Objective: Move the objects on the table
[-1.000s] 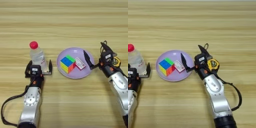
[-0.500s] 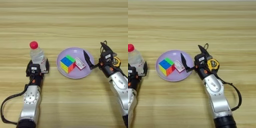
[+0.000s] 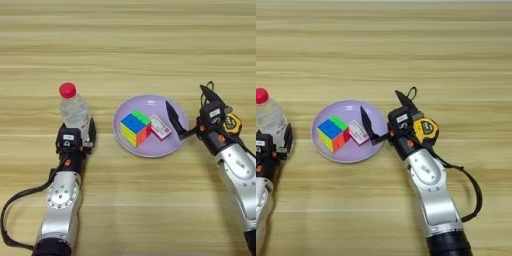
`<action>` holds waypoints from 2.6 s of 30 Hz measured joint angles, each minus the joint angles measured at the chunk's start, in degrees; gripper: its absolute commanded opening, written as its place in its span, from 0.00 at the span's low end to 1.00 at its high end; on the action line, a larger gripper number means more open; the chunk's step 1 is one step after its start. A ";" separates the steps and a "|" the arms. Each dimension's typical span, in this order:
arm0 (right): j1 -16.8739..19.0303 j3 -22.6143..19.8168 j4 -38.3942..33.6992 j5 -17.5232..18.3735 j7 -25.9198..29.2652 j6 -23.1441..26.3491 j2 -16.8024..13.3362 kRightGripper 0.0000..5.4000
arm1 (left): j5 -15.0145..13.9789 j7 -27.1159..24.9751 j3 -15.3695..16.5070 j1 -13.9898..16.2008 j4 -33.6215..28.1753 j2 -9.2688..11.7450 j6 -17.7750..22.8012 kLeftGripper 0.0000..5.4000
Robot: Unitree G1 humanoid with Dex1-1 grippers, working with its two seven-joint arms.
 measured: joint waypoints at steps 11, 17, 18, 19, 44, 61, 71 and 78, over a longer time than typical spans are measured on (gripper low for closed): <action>-0.04 2.60 0.04 -0.21 0.63 -0.02 0.71 1.00 | 0.40 0.00 -0.50 1.63 -5.31 0.16 0.80 0.57; -0.07 7.66 -1.36 0.06 2.18 0.06 2.99 1.00 | 0.40 -0.28 -0.52 2.28 -8.95 0.48 2.42 0.57; -0.08 8.14 -1.36 0.06 2.19 0.06 3.17 1.00 | 0.40 -0.40 -0.51 2.28 -9.46 0.60 2.76 0.57; -0.08 8.51 -1.36 0.06 2.19 0.06 3.25 1.00 | 0.41 -0.48 -0.51 2.30 -9.87 0.72 3.03 0.57; -8.41 23.23 -5.35 1.52 3.03 3.85 8.14 1.00 | 1.68 -4.56 -6.18 2.58 -16.97 1.18 7.18 0.57; -22.20 17.12 15.12 3.16 -0.28 0.01 13.52 1.00 | 2.53 -7.03 -8.96 3.62 -18.83 1.53 8.23 0.57; -22.81 16.86 20.07 3.93 0.76 -1.33 14.00 1.00 | 3.00 -7.15 -9.38 4.65 -18.83 1.43 8.89 0.57; -19.94 18.44 17.40 3.90 0.83 0.06 12.59 1.00 | 3.03 -7.21 -9.31 4.98 -18.83 1.45 8.92 0.56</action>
